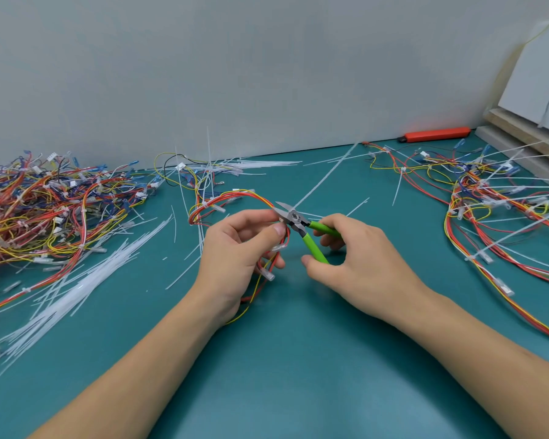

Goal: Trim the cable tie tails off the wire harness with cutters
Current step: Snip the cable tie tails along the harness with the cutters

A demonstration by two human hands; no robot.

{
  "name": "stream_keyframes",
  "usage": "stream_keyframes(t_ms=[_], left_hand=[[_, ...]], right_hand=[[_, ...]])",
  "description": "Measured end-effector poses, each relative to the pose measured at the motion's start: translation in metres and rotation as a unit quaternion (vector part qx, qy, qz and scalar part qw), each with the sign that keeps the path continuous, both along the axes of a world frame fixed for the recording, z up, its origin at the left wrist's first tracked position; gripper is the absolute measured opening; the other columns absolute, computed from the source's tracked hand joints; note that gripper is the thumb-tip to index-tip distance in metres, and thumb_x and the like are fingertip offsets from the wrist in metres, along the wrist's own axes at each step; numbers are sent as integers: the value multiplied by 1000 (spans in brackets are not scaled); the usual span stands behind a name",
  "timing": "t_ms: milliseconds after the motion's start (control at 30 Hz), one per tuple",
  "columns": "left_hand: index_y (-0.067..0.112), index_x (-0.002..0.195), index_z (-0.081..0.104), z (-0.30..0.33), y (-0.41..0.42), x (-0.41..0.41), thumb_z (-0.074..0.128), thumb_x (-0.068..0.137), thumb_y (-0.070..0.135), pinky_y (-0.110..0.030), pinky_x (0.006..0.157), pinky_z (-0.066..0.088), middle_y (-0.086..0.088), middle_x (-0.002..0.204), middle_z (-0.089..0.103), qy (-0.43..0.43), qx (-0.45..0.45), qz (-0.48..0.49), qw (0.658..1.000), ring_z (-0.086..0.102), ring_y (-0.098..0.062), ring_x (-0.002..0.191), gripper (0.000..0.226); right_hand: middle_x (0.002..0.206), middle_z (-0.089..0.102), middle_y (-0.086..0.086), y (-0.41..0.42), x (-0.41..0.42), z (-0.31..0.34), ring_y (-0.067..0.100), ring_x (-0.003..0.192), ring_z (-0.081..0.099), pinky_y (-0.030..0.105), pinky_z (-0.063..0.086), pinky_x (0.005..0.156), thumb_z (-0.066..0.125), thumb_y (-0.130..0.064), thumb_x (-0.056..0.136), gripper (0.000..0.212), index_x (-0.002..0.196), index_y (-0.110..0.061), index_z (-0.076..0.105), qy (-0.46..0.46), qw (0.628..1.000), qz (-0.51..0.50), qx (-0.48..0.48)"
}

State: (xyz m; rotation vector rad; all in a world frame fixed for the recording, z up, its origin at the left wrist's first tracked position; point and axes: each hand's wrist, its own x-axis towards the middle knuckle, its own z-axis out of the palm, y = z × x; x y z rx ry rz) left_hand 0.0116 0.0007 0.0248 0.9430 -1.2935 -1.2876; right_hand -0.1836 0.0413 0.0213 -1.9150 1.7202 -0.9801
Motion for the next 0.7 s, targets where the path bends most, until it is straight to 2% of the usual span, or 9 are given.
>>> stream_keyframes(t_ms=[200, 333, 467, 567, 700], left_hand=[[8, 103, 74, 2, 2, -1, 74, 89, 9, -21, 41, 42, -12, 86, 75, -1, 2, 1, 1000, 64, -24, 49, 14], [7, 106, 74, 5, 3, 0, 77, 82, 15, -19, 40, 39, -13, 87, 74, 8, 15, -10, 1000, 62, -23, 48, 25], [13, 101, 77, 8, 3, 1, 76, 78, 20, -18, 42, 35, -6, 84, 72, 29, 66, -50, 996, 55, -18, 47, 24], [15, 96, 78, 10, 3, 4, 73, 79, 19, -18, 44, 37, -5, 83, 69, 58, 92, -93, 990, 47, -13, 46, 18], [17, 89, 77, 12, 3, 7, 69, 81, 21, -18, 42, 32, -2, 83, 67, 73, 123, -133, 981, 38, -9, 42, 12]], right_hand=[[97, 62, -16, 0, -1, 1, 8, 97, 58, 36, 52, 85, 75, -52, 80, 35, 107, -36, 59, 11, 1000, -2, -11], [91, 59, -16, 0, -2, 3, 5, 91, 57, 36, 53, 80, 75, -53, 79, 34, 104, -37, 58, 21, 1000, 1, -16], [98, 62, -17, 0, -5, 6, 6, 98, 58, 35, 51, 87, 76, -48, 79, 34, 107, -37, 59, 26, 999, 22, -16], [104, 63, -17, -1, -12, 13, 7, 107, 56, 29, 46, 96, 78, -43, 79, 42, 117, -37, 61, 37, 998, 47, -28], [109, 62, -17, -2, -18, 18, 7, 110, 53, 19, 40, 98, 78, -39, 78, 47, 122, -36, 61, 49, 995, 68, -51]])
